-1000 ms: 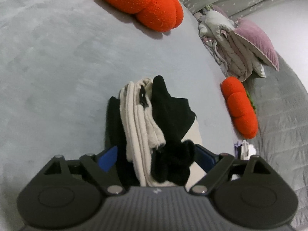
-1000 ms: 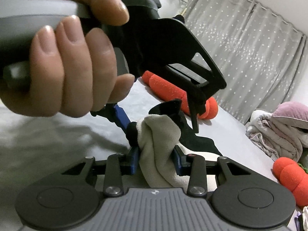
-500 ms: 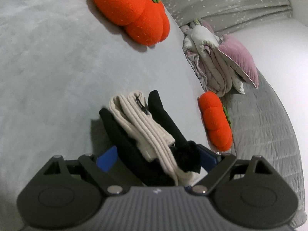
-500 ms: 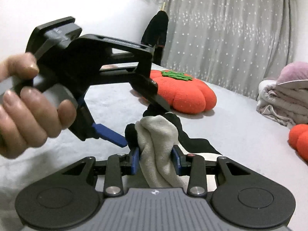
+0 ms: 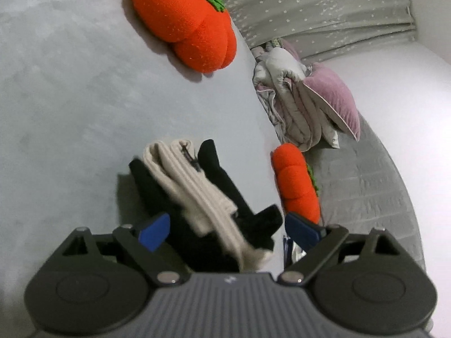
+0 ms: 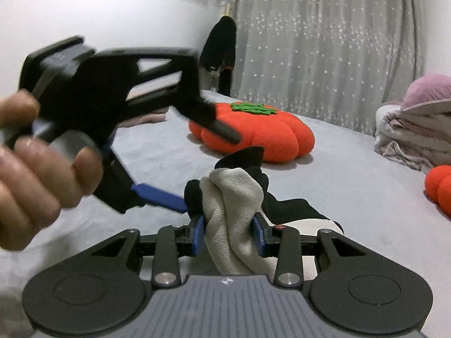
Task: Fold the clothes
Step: 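Grasp the cream fold with the right gripper while the left gripper lifts the bundle edge, then hold the bundle with both grippers and lift it off the bed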
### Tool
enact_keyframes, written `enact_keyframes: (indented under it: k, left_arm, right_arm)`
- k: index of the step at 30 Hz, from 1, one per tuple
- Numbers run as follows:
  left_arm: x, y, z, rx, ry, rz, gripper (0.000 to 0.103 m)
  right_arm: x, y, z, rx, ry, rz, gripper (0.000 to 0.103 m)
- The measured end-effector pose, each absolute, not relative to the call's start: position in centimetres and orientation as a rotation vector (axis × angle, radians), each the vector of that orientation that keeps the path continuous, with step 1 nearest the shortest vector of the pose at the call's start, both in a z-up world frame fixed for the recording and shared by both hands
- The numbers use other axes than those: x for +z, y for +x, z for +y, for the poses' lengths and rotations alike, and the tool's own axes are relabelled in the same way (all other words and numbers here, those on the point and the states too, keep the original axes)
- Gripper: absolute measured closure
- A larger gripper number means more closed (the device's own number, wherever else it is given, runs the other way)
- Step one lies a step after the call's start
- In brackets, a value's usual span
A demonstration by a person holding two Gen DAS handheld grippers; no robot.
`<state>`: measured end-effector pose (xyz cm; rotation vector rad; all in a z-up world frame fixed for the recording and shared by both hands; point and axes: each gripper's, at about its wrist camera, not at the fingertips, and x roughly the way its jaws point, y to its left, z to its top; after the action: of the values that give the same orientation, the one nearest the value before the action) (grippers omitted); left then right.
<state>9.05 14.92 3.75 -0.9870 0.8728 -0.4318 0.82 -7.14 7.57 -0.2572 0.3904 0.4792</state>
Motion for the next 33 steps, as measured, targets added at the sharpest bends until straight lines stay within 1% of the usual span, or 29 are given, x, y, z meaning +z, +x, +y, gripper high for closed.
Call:
enact_keyframes:
  k: [6, 10, 15, 19, 22, 25, 32, 33]
  left_arm:
    - [3.0, 9.4, 14.4, -0.408, -0.975, 0.917, 0.009]
    - [3.3, 8.9, 15.2, -0.390, -0.996, 0.914, 0.009]
    - [2.2, 8.2, 14.2, -0.386, -1.011, 0.924, 0.003]
    - [0.9, 8.2, 13.1, -0.392, -1.051, 0.934, 0.003]
    - [0.7, 8.6, 13.2, -0.374, -1.063, 0.898, 0.003]
    - [1.0, 9.1, 13.1, -0.390, -1.040, 0.880, 0.003]
    - [1.1, 10.7, 12.4, -0.374, -0.945, 0.917, 0.003]
    - [1.2, 10.9, 12.3, -0.363, -0.925, 0.923, 0.004]
  right_arm:
    - [5.8, -0.3, -5.8, 0.492, -0.414, 0.343, 0.068]
    - [5.7, -0.1, -5.8, 0.482, -0.406, 0.335, 0.068]
    - [5.6, 0.2, -5.8, 0.479, -0.389, 0.327, 0.068]
    - [5.4, 0.1, -5.8, 0.482, -0.390, 0.324, 0.068]
    - [5.3, -0.1, -5.9, 0.492, -0.402, 0.319, 0.067]
    - [5.0, -0.4, -5.9, 0.516, -0.443, 0.314, 0.068]
    - [3.4, -1.4, -5.2, 0.559, -0.578, 0.291, 0.068]
    - [3.1, -1.5, -5.1, 0.563, -0.601, 0.286, 0.068]
